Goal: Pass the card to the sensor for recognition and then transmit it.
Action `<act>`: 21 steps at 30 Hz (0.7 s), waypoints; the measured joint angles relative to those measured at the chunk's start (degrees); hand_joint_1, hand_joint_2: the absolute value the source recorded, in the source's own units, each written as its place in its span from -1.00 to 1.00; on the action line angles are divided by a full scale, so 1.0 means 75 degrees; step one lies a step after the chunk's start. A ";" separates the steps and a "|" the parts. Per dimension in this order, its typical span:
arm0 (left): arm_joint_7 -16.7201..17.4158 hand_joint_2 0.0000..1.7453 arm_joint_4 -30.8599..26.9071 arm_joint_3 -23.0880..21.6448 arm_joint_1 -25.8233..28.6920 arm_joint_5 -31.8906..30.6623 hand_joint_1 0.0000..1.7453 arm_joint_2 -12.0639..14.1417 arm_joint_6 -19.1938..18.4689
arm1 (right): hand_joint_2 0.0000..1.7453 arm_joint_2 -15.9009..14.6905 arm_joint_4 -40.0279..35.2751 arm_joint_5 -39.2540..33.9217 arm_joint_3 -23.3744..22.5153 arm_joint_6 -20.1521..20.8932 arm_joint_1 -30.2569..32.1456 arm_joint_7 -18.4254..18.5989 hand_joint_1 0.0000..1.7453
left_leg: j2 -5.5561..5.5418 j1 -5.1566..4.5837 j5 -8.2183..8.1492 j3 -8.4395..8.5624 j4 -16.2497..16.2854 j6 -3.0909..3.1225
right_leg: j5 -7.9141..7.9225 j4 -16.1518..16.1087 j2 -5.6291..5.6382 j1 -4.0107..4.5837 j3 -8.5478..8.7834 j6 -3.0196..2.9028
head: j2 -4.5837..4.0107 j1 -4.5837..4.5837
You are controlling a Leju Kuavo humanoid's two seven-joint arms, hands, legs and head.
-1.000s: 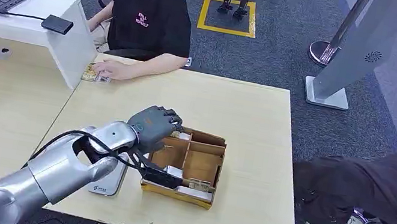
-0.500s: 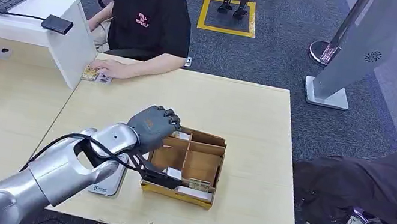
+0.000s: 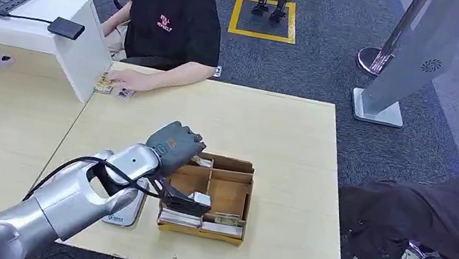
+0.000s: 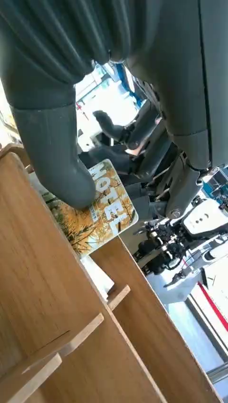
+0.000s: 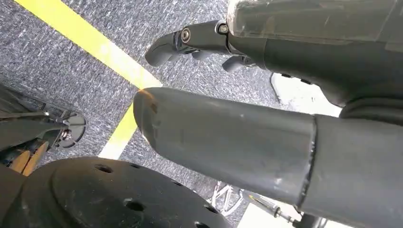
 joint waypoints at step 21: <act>-0.0024 1.00 -0.0762 0.0175 0.0176 -0.0300 1.00 -0.0003 0.0210 | -1.00 0.0015 -0.0006 -0.0166 -0.0096 -0.0047 0.0008 -0.0009 -1.00 | -0.0002 -0.0001 0.0000 -0.0003 0.0000 0.0000 | -0.0001 0.0000 0.0000 -0.0001 -0.0001 0.0000 | 0.0000 0.0003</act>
